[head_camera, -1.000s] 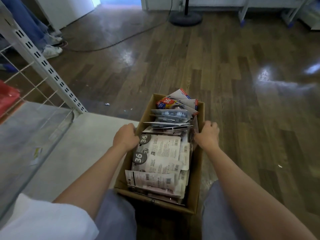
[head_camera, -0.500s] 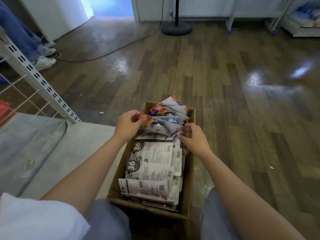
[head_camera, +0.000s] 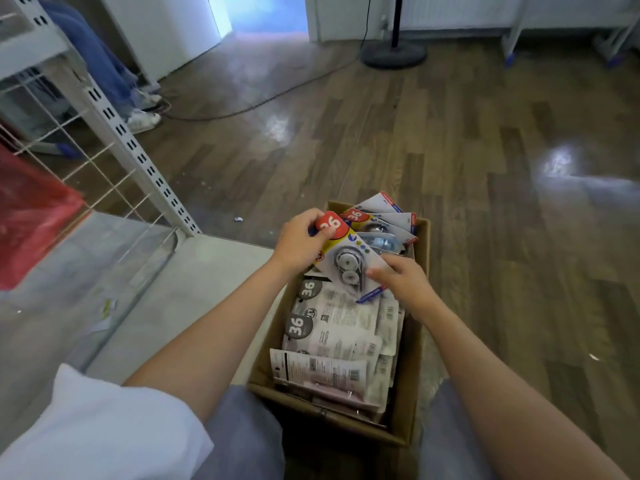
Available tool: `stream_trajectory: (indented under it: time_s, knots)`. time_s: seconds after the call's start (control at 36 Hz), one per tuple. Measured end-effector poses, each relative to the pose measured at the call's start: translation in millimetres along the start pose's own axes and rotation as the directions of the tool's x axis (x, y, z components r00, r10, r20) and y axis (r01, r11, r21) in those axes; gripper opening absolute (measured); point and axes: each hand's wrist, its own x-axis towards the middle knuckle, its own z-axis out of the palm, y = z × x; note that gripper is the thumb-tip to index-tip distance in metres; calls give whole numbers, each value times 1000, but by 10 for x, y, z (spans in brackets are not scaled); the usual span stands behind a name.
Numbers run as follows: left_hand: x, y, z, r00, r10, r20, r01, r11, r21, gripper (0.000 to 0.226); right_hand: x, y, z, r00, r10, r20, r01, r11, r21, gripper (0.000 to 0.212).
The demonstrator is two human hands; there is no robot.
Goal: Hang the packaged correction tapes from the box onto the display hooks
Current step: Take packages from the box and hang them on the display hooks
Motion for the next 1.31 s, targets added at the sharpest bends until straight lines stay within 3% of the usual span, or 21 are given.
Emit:
stream_trajectory:
  time_s: [0.14, 0.25, 0.39, 0.56, 0.78, 0.86, 1.06, 1.14, 1.31]
  knots:
    - [23, -115, 117, 993, -70, -93, 80, 990, 116, 20, 31, 22, -89, 976, 92, -199, -37, 964, 262, 14]
    - [-54, -264, 182, 987, -161, 22, 147, 941, 306, 28, 79, 84, -159, 916, 234, -327, -91, 913, 398, 12]
    - [-133, -295, 390, 983, -128, 128, 45, 857, 514, 41, 77, 85, -226, 869, 337, -362, -100, 836, 540, 17]
    - [-99, -307, 517, 992, -103, 71, 25, 721, 693, 39, 29, 72, -279, 883, 326, -338, -99, 832, 546, 14]
    - [-42, -315, 353, 997, 70, 14, -60, 723, 688, 23, 14, 64, -313, 885, 334, -323, -110, 827, 552, 12]
    - [-10, -331, 253, 999, 12, 45, -38, 776, 630, 23, 29, 57, -293, 886, 337, -318, -119, 829, 547, 11]
    - [-57, -391, 432, 966, -128, 223, -14, 841, 541, 57, 4, 4, -246, 896, 340, -286, -146, 832, 535, 9]
    - [-81, -367, 550, 965, -89, 247, -79, 799, 596, 49, -23, -7, -263, 904, 333, -269, -136, 819, 558, 11]
    - [-85, -352, 571, 986, 56, 156, -155, 655, 740, 29, -67, 13, -344, 897, 335, -287, -114, 806, 581, 10]
